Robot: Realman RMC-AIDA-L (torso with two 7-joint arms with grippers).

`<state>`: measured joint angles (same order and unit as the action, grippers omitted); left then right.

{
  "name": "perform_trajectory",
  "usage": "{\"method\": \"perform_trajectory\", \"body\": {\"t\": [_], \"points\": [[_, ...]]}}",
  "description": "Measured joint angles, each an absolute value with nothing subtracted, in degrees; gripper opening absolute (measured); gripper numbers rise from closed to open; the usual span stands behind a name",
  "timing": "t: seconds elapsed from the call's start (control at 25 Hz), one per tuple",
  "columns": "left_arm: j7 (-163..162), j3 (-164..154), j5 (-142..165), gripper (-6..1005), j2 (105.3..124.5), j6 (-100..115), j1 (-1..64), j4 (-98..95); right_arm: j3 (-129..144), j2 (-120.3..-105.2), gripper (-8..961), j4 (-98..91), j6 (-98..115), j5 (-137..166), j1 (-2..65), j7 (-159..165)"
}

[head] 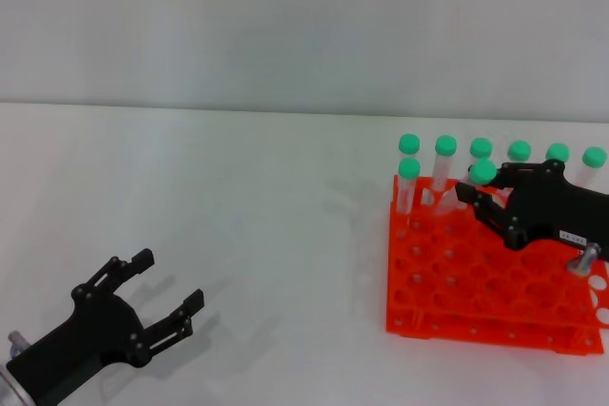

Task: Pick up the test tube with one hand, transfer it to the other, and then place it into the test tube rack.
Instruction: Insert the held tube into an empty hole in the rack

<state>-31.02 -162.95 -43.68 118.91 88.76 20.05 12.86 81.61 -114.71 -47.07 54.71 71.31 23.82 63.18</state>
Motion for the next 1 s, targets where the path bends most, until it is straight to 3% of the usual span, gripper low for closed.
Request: {"method": "perform_trajectory", "body": {"t": [1.0], "points": [[-31.03,-162.95,-44.13,893,119.04,88.77,20.84,12.56,88.28,-115.5,219,-44.54,52.59,72.2,28.32,62.85]]}}
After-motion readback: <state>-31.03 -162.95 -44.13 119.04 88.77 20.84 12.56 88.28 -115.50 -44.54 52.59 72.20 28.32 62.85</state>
